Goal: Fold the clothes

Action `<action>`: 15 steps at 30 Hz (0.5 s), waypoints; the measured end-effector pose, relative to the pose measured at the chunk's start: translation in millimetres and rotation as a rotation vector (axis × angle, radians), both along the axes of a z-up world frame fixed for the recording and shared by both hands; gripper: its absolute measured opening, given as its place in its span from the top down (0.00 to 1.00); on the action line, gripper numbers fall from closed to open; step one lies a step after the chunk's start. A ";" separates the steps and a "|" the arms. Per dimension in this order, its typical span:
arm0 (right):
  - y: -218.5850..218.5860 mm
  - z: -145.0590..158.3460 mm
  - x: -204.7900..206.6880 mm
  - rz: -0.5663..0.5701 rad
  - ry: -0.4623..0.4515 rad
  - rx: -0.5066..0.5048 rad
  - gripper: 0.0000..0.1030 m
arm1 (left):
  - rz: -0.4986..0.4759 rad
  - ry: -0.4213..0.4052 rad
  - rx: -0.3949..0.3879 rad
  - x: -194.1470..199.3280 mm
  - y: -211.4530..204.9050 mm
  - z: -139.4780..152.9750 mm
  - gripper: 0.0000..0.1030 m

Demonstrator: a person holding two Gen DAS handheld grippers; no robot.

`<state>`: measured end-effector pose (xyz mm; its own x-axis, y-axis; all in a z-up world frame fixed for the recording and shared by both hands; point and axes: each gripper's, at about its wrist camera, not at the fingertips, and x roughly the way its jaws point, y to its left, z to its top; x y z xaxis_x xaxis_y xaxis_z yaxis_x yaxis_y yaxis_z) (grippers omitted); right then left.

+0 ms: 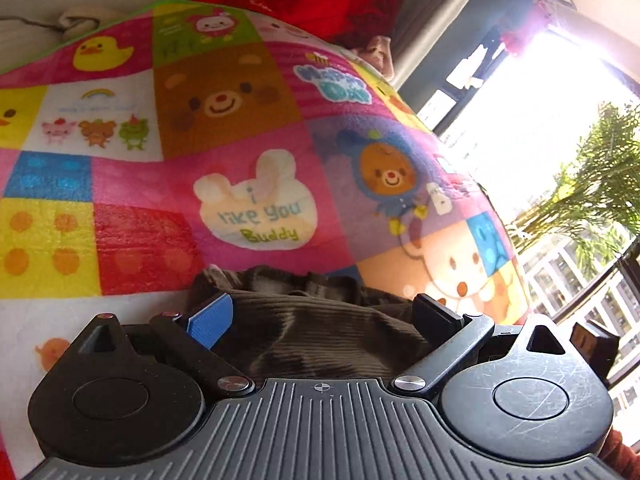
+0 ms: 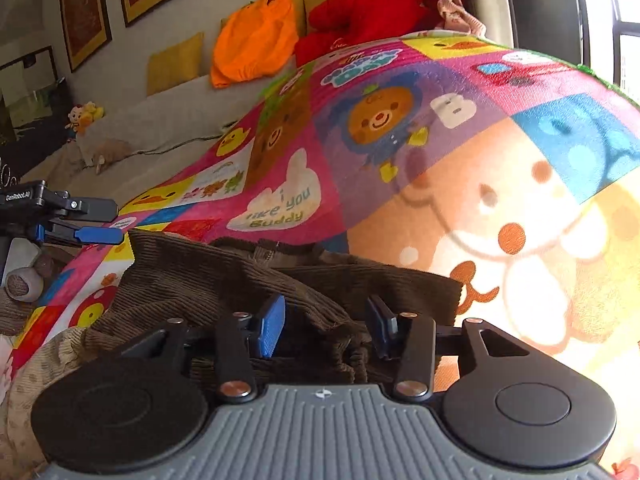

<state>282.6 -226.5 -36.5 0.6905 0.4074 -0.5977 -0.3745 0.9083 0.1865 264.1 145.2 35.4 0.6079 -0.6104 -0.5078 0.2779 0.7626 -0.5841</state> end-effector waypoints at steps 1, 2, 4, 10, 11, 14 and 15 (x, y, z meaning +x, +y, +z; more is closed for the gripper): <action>5.9 -11.5 4.5 -0.007 0.019 -0.028 0.57 | -0.002 0.025 0.014 3.5 -5.4 -6.5 0.04; 11.5 -22.9 8.8 -0.014 0.036 -0.056 0.57 | 0.009 0.052 0.055 7.7 -11.1 -15.7 0.04; 17.8 -34.3 9.8 -0.024 0.009 -0.096 0.52 | 0.033 0.070 0.119 12.8 -15.4 -30.2 0.04; -8.6 4.1 0.7 -0.046 -0.034 -0.052 0.51 | 0.096 -0.001 0.125 6.4 2.4 -14.8 0.04; -17.4 12.2 0.4 -0.066 -0.049 -0.042 0.51 | 0.106 -0.008 0.126 6.6 7.0 -9.7 0.04; -39.6 25.4 10.3 -0.115 -0.032 0.002 0.51 | 0.146 0.011 0.147 11.2 18.8 -2.4 0.04; -44.1 26.4 14.1 -0.132 -0.022 0.005 0.51 | 0.158 0.033 0.160 13.8 21.7 -4.1 0.04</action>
